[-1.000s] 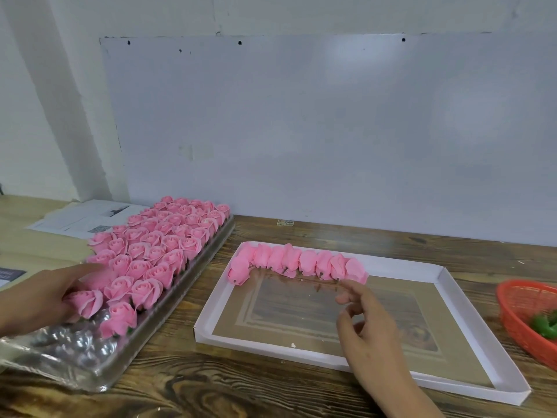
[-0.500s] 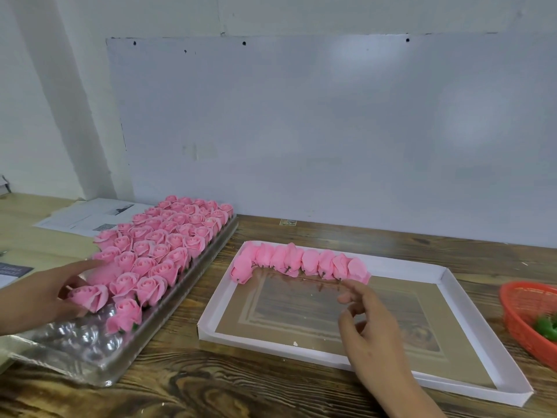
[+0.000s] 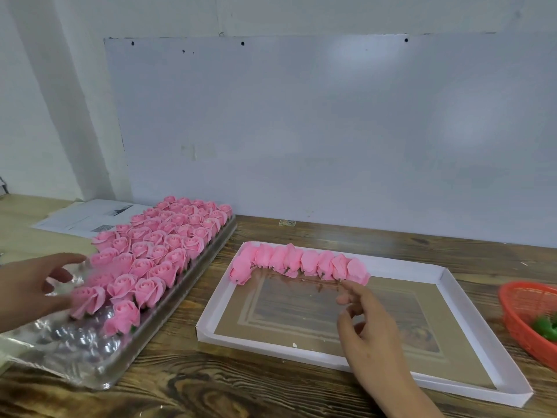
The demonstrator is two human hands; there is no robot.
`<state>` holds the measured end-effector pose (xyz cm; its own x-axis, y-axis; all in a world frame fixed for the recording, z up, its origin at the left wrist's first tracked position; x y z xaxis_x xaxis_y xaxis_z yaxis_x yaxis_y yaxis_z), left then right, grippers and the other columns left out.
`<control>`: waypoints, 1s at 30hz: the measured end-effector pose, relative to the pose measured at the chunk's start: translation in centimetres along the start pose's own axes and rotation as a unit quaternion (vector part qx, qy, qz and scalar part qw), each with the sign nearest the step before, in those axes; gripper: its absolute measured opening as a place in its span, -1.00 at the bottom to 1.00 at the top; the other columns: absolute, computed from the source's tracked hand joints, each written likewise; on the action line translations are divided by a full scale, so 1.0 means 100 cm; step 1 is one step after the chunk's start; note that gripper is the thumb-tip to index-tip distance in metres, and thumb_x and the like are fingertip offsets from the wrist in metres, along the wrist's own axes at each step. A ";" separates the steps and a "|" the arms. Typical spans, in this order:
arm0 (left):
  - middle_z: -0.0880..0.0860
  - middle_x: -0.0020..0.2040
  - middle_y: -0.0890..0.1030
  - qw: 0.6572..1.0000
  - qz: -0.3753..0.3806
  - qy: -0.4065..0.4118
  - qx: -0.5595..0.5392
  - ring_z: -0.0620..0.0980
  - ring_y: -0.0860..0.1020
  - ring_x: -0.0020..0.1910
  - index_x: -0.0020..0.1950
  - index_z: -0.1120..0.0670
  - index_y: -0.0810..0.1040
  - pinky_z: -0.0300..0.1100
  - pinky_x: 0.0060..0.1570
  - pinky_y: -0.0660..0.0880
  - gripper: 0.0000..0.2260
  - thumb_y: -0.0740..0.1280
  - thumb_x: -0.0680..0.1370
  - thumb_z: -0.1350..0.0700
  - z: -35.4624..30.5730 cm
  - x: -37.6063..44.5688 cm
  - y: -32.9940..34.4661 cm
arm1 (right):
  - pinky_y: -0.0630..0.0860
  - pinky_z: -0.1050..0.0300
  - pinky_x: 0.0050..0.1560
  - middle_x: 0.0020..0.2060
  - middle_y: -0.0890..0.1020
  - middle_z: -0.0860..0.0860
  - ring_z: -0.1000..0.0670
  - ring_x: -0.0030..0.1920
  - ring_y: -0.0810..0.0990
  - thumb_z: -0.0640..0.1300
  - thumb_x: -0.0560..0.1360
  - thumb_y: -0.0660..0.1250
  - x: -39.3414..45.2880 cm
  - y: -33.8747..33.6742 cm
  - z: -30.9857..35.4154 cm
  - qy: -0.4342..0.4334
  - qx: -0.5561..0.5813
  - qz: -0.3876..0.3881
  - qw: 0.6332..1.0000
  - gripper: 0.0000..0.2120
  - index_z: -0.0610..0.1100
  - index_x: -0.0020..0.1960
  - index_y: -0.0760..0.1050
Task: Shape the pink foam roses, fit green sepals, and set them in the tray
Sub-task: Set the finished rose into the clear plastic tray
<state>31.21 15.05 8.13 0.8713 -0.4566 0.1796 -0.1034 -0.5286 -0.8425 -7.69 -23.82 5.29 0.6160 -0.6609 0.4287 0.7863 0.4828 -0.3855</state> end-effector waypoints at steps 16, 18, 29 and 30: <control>-0.09 -0.10 0.61 0.983 0.119 0.097 -0.097 -0.09 0.58 -0.08 0.09 0.00 0.59 -0.15 0.00 0.58 -0.85 0.37 0.53 0.15 -0.292 -0.013 0.218 | 0.43 0.41 -0.28 -0.01 0.54 0.29 0.06 -0.25 0.53 -0.28 0.52 0.30 -0.001 -0.001 0.001 -0.015 -0.011 -0.011 1.000 -0.49 0.35 0.14 0.39; -0.04 -0.07 0.62 0.988 0.098 0.076 -0.097 -0.04 0.58 -0.11 0.11 0.04 0.56 -0.18 -0.13 0.53 -0.81 0.39 0.50 0.16 -0.293 0.003 0.227 | 0.43 0.40 -0.25 0.00 0.53 0.31 0.06 -0.19 0.54 -0.26 0.52 0.30 -0.001 0.000 0.000 -0.009 -0.017 -0.004 1.000 -0.50 0.35 0.16 0.38; -0.01 -0.14 0.57 0.975 0.092 0.149 -0.137 -0.06 0.52 -0.18 0.01 0.03 0.51 -0.28 -0.26 0.44 -0.83 0.36 0.47 0.23 -0.342 0.001 0.249 | 0.41 0.43 -0.24 0.03 0.51 0.32 0.07 -0.17 0.55 -0.17 0.52 0.27 -0.001 0.002 0.001 0.001 -0.028 0.006 1.000 -0.57 0.36 0.17 0.38; 0.00 -0.14 0.58 0.975 0.090 0.153 -0.136 -0.08 0.51 -0.19 -0.01 0.01 0.50 -0.33 -0.29 0.37 -0.85 0.36 0.49 0.22 -0.346 -0.004 0.250 | 0.41 0.43 -0.21 0.03 0.51 0.32 0.10 -0.13 0.55 -0.15 0.52 0.26 -0.001 0.002 0.001 0.001 -0.027 0.006 1.000 -0.60 0.33 0.18 0.40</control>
<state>11.74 -22.74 4.53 0.6482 -0.7295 0.2183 -0.4014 -0.5709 -0.7162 -7.61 -23.60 5.22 0.6248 -0.6570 0.4218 0.7753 0.4587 -0.4341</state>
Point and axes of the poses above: each hand's wrist, its own x-axis towards the middle knuckle, its own y-axis out of the palm, z = x × y, the point moved 10 cm from there along x, towards the middle knuckle
